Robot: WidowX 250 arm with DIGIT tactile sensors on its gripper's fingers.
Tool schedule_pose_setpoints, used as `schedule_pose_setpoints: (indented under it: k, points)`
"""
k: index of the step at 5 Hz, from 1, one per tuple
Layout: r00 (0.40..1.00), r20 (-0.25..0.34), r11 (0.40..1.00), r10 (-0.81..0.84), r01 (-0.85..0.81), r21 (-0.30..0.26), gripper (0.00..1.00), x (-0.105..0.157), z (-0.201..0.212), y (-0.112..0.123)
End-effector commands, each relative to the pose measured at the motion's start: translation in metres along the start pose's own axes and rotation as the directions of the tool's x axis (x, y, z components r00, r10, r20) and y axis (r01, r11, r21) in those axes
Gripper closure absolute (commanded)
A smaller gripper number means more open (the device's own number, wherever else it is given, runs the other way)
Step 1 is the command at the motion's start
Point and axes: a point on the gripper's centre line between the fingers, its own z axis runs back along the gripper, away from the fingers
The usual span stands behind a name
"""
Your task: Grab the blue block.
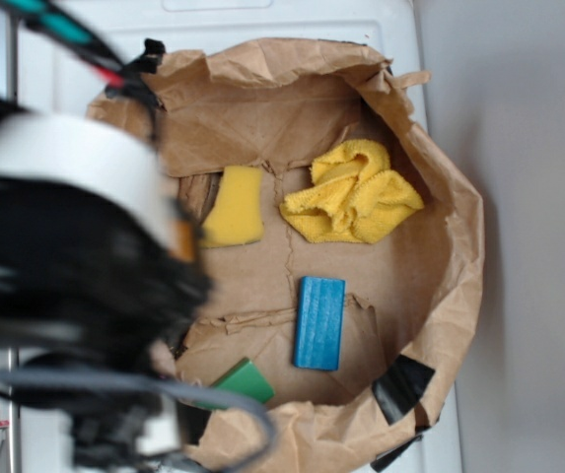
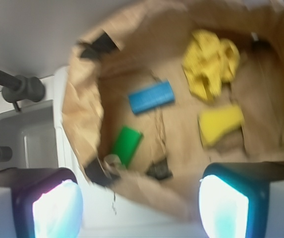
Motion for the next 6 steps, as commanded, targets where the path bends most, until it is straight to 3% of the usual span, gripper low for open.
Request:
schedule_pose_setpoints:
  k: [1,2,3,4,5,6]
  points:
    - [0.999,0.032,1.000,0.029,-0.029,0.001,0.00,0.003,0.008,0.002]
    - [0.999,0.032,1.000,0.029,-0.029,0.001,0.00,0.003,0.008,0.002]
    - [0.973,0.049,0.974,0.226,-0.225,-0.012,0.00,0.030,0.003,-0.014]
    - [0.906,0.101,0.908,0.411,-0.416,0.043,0.00,0.043,-0.008,-0.014]
    - [0.831,0.164,0.835,0.532,-0.547,0.058,0.00,0.048,-0.025,-0.008]
    - [0.783,0.144,0.784,0.605,-0.617,0.062,0.00,0.002,-0.039,0.026]
